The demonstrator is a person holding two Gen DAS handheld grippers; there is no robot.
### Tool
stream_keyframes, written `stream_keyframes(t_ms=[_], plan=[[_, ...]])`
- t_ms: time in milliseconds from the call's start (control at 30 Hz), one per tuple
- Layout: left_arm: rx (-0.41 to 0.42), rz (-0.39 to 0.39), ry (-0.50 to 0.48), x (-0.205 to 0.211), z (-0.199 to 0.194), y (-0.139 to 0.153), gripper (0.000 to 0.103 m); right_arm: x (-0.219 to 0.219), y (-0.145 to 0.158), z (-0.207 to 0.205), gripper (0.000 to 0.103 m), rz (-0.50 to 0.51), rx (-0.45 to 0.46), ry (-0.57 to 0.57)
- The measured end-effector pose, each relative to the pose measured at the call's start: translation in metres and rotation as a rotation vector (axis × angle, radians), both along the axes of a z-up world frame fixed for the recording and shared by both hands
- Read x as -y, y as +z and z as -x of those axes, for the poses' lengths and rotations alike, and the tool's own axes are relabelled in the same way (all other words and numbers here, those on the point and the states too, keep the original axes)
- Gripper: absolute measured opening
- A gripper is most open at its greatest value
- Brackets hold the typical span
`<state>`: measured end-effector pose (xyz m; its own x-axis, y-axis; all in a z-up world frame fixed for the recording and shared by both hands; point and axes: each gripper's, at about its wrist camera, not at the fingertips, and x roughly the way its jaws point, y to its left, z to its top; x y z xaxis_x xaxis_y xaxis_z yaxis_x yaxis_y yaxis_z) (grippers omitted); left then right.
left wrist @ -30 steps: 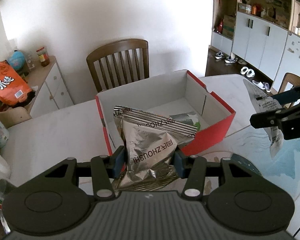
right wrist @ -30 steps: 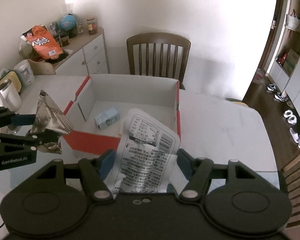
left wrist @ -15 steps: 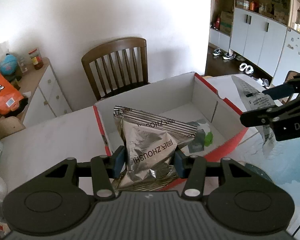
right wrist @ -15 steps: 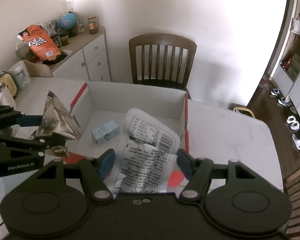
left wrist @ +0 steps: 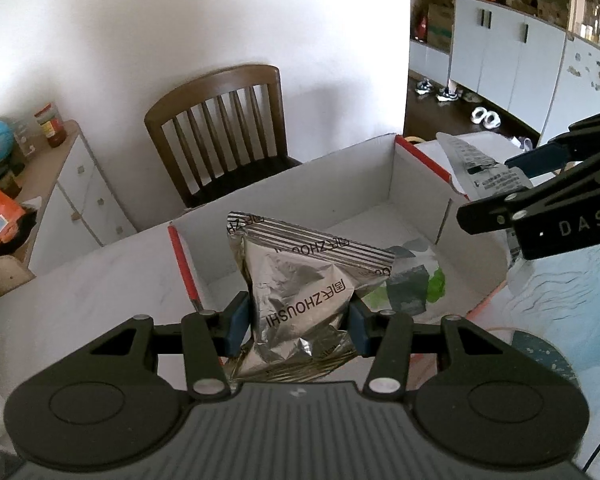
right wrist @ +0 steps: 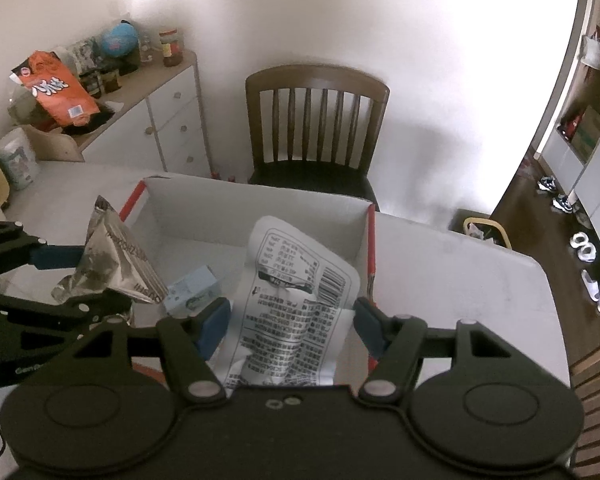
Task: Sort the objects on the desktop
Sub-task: 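Lift the sachet and foil bag with both grippers toward the red box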
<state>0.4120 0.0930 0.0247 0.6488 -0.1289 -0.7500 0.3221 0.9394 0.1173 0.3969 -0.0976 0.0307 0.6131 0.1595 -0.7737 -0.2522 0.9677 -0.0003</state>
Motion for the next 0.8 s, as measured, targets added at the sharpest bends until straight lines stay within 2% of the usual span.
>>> stream_keyframes(t_ms=[333, 800], plan=[[-0.015, -0.044, -0.039, 0.011, -0.025, -0.016, 0.049, -0.008, -0.024, -0.023, 0.067, 0.005, -0.036, 0.006], [-0.108, -0.078, -0.075, 0.016, -0.052, -0.050, 0.049, -0.015, -0.061, -0.036, 0.067, 0.026, -0.110, 0.040]])
